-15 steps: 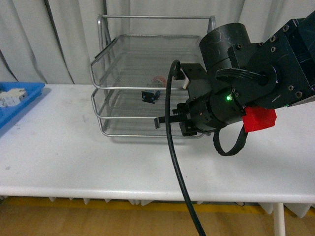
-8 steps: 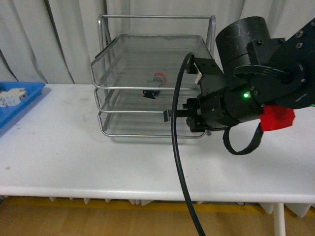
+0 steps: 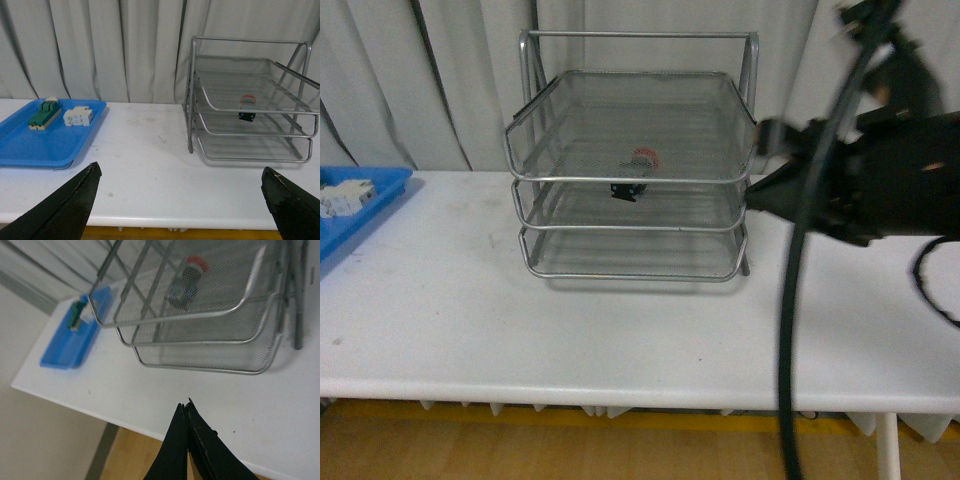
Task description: Place button on rack with both arms
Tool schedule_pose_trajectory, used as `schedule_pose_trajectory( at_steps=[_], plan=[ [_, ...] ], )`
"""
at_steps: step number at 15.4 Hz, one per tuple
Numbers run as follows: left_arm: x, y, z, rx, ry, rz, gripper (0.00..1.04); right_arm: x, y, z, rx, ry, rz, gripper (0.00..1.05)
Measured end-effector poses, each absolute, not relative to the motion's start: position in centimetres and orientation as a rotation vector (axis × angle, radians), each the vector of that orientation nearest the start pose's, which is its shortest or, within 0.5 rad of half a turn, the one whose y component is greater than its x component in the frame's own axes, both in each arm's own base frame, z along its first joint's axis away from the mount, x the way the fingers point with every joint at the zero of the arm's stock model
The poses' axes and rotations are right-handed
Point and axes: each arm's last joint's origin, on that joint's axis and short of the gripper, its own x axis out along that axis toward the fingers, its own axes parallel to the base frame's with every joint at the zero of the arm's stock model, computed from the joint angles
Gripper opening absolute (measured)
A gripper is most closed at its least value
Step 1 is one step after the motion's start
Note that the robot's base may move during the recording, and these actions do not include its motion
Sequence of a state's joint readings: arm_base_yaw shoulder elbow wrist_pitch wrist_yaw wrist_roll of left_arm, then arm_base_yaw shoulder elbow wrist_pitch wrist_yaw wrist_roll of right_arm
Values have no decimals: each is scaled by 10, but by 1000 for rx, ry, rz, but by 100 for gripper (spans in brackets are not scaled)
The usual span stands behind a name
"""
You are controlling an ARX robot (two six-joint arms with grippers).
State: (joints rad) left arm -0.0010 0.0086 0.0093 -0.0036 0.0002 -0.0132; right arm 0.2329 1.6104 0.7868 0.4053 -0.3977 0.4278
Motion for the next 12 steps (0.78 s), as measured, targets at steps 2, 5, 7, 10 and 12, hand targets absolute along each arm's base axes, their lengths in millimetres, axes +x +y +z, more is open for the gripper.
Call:
schedule_pose_trajectory(
  at_steps=[2, 5, 7, 10, 12],
  plan=[
    [98, 0, 166, -14, 3, -1, 98, 278, 48, 211, 555, 453, 464, 2],
    [98, 0, 166, -13, 3, -1, 98, 228, 12, 226, 517, 289, 344, 2],
    [98, 0, 166, -13, 3, -1, 98, 189, 3, 234, 264, 71, 99, 2],
    [98, 0, 166, -13, 3, -1, 98, 150, 0, 225, 70, 23, 3, 2],
    [98, 0, 166, -13, 3, -1, 98, 138, 0, 204, 25, -18, 3, 2]
  ],
)
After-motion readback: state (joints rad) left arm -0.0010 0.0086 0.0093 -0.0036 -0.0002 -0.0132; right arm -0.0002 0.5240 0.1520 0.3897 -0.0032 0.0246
